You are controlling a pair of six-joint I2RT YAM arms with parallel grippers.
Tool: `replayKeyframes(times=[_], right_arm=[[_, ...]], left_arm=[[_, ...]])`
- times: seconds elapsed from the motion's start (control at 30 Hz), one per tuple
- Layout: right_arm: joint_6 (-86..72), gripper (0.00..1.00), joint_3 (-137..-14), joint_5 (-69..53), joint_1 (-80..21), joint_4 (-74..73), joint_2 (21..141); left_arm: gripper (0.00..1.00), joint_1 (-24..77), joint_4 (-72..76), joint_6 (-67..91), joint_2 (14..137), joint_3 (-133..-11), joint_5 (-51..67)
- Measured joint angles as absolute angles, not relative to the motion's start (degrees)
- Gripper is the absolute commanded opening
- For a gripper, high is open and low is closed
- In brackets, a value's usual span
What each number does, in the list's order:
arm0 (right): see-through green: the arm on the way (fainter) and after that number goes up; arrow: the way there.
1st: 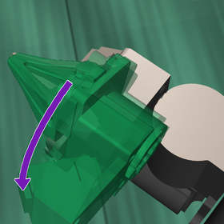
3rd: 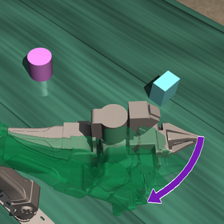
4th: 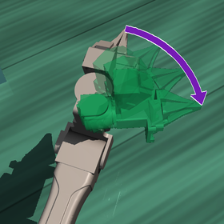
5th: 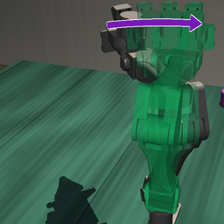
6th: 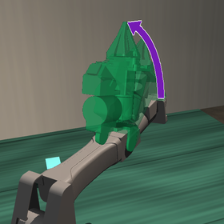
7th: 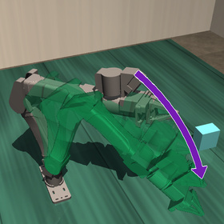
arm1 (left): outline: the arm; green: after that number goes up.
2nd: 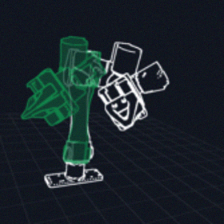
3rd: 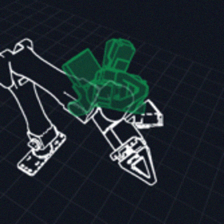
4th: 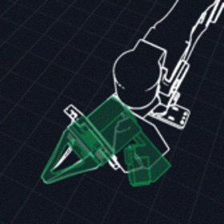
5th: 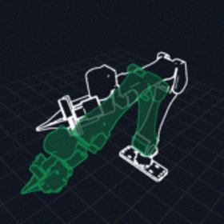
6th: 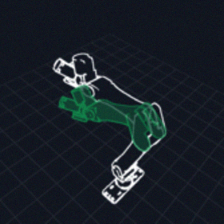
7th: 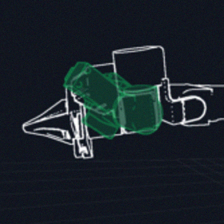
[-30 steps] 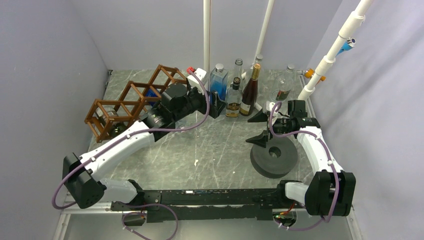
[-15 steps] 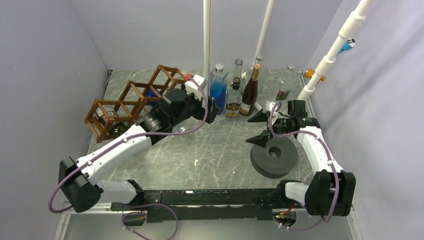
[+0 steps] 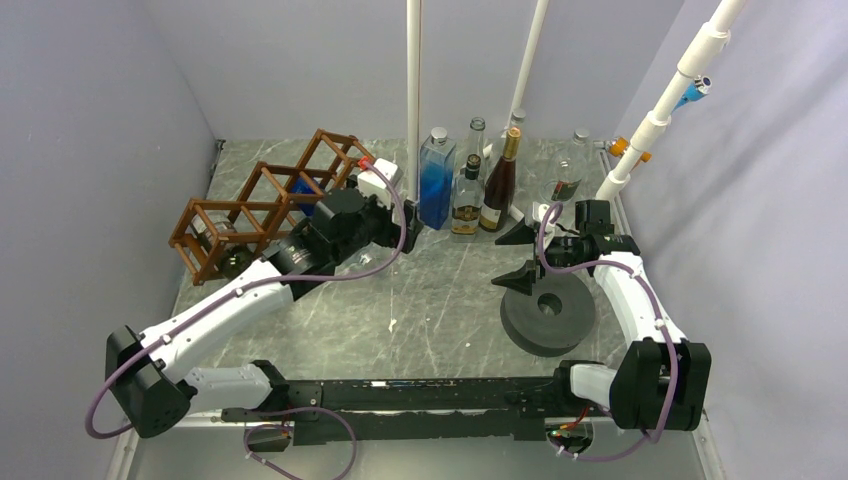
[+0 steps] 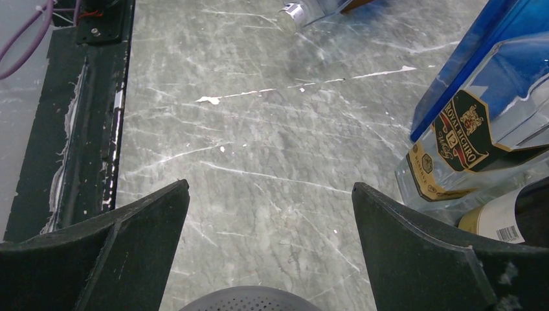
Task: Take the wine bottle off the wine rack
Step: Pick up the wine bottle from the wine rack.
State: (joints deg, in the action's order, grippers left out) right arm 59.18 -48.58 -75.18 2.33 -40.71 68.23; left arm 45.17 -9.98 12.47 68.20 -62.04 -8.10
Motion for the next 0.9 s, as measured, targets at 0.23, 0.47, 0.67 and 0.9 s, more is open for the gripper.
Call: replayKeyframes(times=[0.23, 0.47, 0.67, 0.9], right_arm=[[59.18, 1.0, -48.58, -75.02, 2.33, -40.71, 68.27], [59.18, 1.0, -48.58, -75.02, 2.33, -40.71, 68.29], [59.18, 1.0, -48.58, -75.02, 2.33, -40.71, 68.31], [59.18, 1.0, -48.58, -75.02, 2.33, -40.71, 68.31]], left_arm=[[1.0, 45.08, -11.94, 12.56, 65.73, -59.42, -10.59], [0.99, 44.91, -13.41, 12.88, 63.42, -57.04, -13.37], [1.0, 44.91, -15.7, 13.74, 60.6, -55.22, -16.99], [1.0, 44.82, -18.41, 15.42, 56.18, -53.08, -20.88]])
